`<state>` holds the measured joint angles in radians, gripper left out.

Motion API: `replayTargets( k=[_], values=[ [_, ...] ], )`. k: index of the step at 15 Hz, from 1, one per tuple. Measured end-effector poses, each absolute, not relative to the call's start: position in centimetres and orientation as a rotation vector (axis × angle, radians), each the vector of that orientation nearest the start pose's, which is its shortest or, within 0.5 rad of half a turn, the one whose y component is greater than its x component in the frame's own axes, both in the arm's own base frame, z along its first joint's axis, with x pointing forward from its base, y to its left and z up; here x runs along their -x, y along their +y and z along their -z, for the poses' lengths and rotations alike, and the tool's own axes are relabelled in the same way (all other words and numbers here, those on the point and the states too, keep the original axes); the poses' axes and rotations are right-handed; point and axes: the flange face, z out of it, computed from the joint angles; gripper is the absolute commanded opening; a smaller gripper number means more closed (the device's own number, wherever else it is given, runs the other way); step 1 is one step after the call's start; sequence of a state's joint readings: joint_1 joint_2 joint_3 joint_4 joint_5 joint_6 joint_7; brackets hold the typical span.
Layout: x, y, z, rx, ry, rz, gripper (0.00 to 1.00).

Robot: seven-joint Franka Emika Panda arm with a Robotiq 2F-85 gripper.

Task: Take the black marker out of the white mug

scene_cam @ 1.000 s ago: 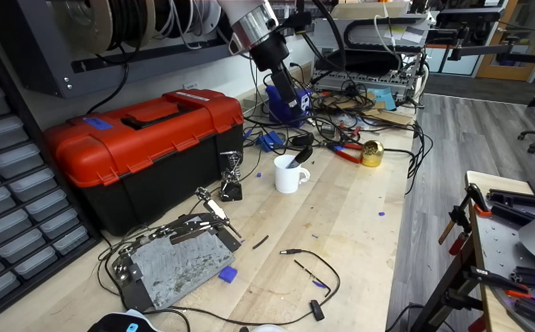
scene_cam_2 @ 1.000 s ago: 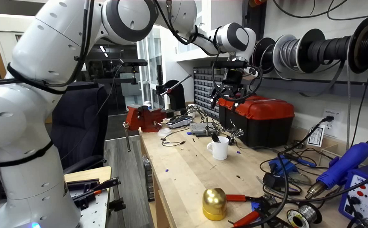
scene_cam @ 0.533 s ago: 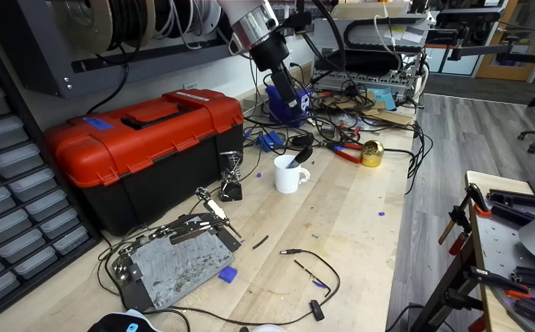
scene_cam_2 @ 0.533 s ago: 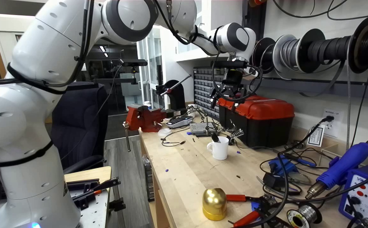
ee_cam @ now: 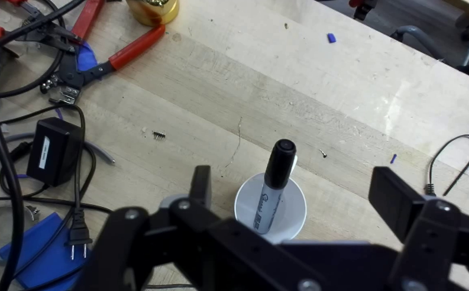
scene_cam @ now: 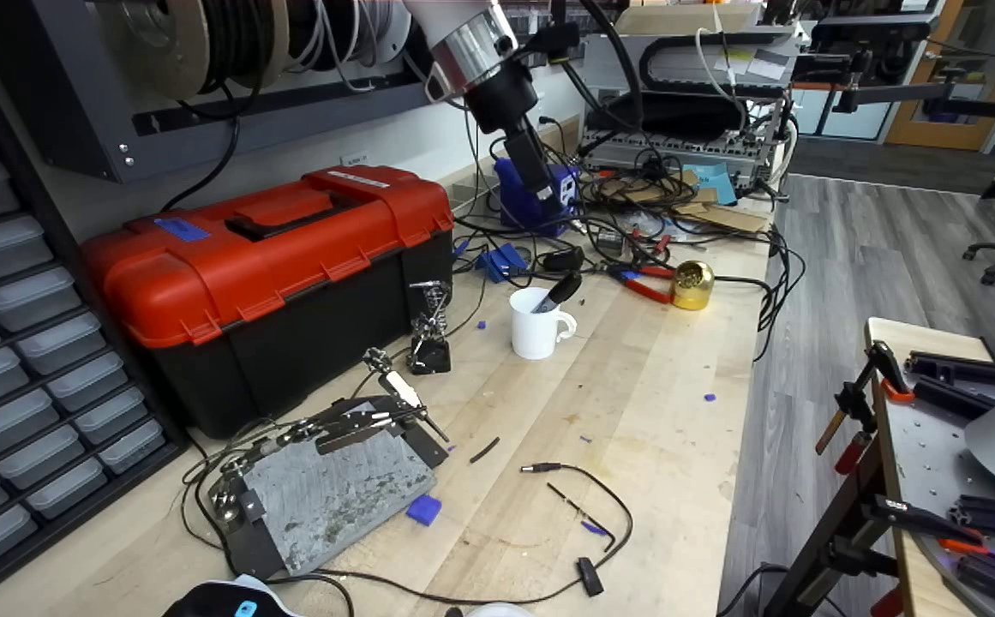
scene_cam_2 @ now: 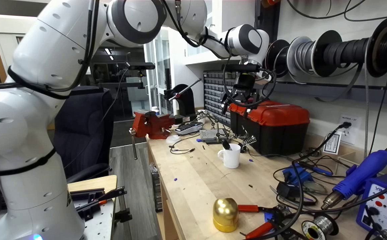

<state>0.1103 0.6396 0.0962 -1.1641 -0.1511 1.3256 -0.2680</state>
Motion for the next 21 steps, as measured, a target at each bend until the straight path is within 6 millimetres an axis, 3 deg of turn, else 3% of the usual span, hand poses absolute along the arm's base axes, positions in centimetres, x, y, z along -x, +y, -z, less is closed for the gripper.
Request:
replayTargets(
  k=[11,21],
  values=[
    [-67.0,10.3,-39.1,3.046,-0.724,-0.763,1.0],
    [-66.3,9.3,-36.0,3.006,-0.688,-0.832,1.0]
  ],
)
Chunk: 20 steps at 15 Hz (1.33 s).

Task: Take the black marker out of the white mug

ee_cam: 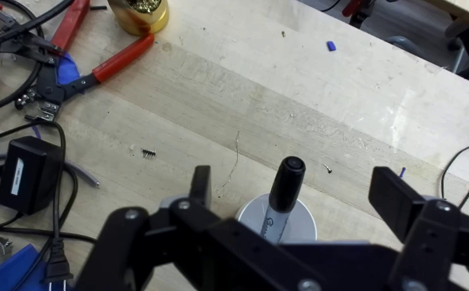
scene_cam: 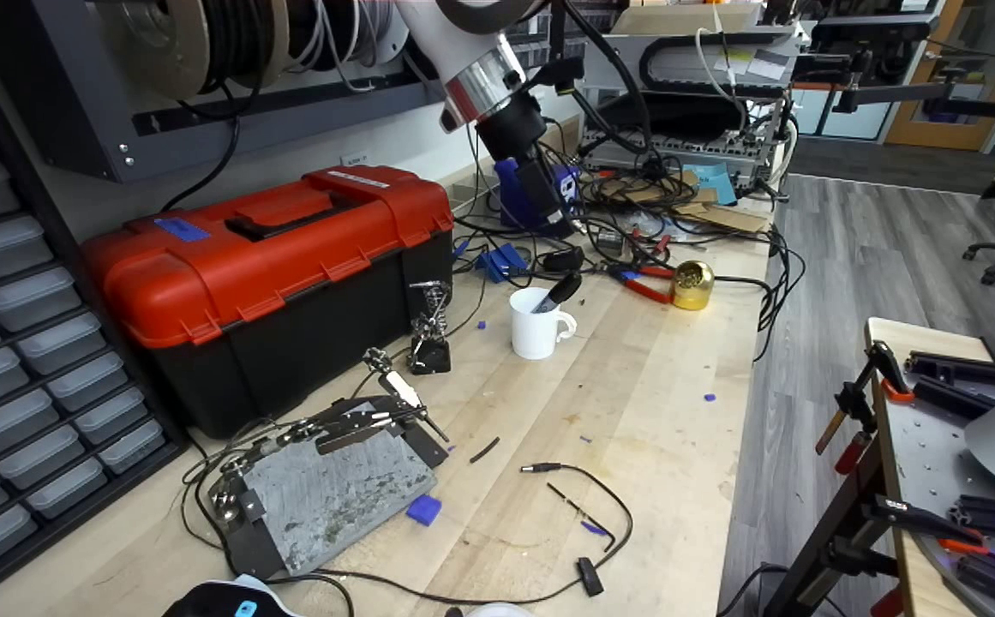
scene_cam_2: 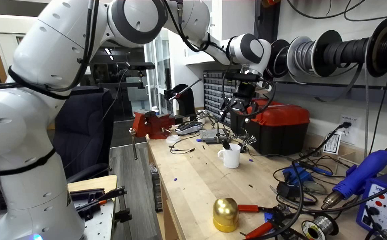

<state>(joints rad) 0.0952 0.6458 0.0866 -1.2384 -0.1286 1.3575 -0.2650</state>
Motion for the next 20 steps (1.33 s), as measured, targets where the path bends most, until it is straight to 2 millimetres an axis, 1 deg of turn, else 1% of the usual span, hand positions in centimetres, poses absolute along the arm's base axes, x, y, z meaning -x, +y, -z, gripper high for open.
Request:
replayTargets(
  k=[4,8,15,20],
  values=[
    [-66.1,9.0,-34.3,2.984,-0.676,-0.853,1.0],
    [-66.0,9.1,-32.8,2.956,-0.668,-0.874,1.0],
    [-65.9,9.7,-31.1,2.918,-0.662,-0.887,1.0],
    [-65.2,10.2,-29.9,2.886,-0.663,-0.915,1.0]
  ],
)
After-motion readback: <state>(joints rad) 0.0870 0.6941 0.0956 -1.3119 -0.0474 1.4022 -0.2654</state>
